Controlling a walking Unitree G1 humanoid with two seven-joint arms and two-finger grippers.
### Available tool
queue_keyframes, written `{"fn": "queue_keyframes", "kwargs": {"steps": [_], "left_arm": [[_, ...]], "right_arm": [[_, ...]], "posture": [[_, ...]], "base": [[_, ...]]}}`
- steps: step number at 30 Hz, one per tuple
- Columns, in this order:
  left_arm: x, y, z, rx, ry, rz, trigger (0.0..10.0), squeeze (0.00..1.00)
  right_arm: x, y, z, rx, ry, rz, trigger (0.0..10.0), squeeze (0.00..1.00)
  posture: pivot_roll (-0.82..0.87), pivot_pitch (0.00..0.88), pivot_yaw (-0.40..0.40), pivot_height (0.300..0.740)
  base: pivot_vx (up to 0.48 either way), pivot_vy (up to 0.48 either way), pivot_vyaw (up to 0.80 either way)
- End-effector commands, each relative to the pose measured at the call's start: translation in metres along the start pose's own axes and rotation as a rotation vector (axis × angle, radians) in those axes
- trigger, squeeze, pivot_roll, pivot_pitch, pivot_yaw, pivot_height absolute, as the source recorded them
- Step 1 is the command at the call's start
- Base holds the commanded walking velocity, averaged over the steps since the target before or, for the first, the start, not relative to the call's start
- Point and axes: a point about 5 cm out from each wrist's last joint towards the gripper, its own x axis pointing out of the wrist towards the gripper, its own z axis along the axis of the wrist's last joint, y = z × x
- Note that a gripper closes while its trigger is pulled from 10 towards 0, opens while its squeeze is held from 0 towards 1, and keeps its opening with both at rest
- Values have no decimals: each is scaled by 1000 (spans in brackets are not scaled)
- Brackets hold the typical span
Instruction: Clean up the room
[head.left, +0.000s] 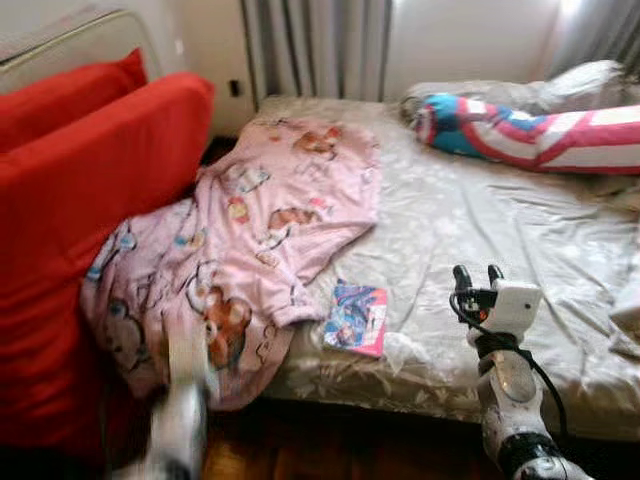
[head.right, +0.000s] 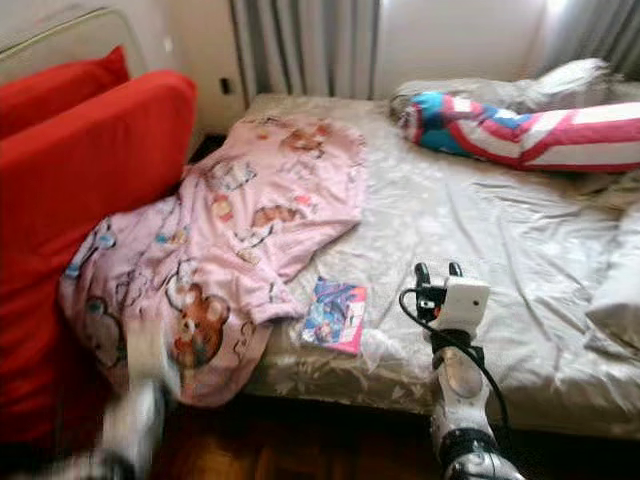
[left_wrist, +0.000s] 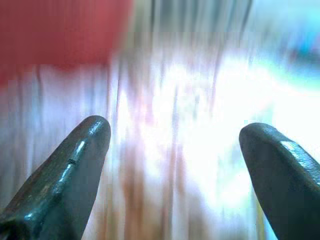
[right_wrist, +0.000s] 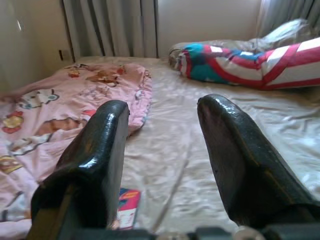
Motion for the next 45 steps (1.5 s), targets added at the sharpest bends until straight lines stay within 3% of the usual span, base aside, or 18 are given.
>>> {"fn": "queue_keyframes", "kwargs": {"steps": [1,9,15,21,26,34,45], "left_arm": [[-11,-4,-10,-8,12,-10,10000,0],[-15,4,-16,-44,41,15,10000,0],[-30,13,-34,34,140,-3,10000,0],[-35,11,-39,20,169,-14,10000,0],[-41,7,-52,-63,248,-12,10000,0],[-43,17,-54,-78,280,52,10000,0],[-40,20,-53,-65,298,34,10000,0]], "right_arm": [[-1,-5,-3,0,23,-15,10000,0],[-2,-6,-4,4,32,-32,10000,0],[-5,-13,-9,14,66,-67,10000,0],[-10,-15,-17,19,112,-82,10000,0],[-12,-15,-22,18,157,-67,10000,0],[-10,-24,-23,40,188,-118,10000,0],[-12,-17,-28,36,229,-69,10000,0]], "posture": [[-28,0,-15,740],[-30,0,-9,740],[-26,0,-5,740],[-25,0,-8,740],[-29,0,-19,740],[-35,0,-19,740],[-35,0,-27,740]], "base": [[0,0,0],[0,0,0],[0,0,0],[0,0,0],[0,0,0],[0,0,0],[0,0,0]]}}
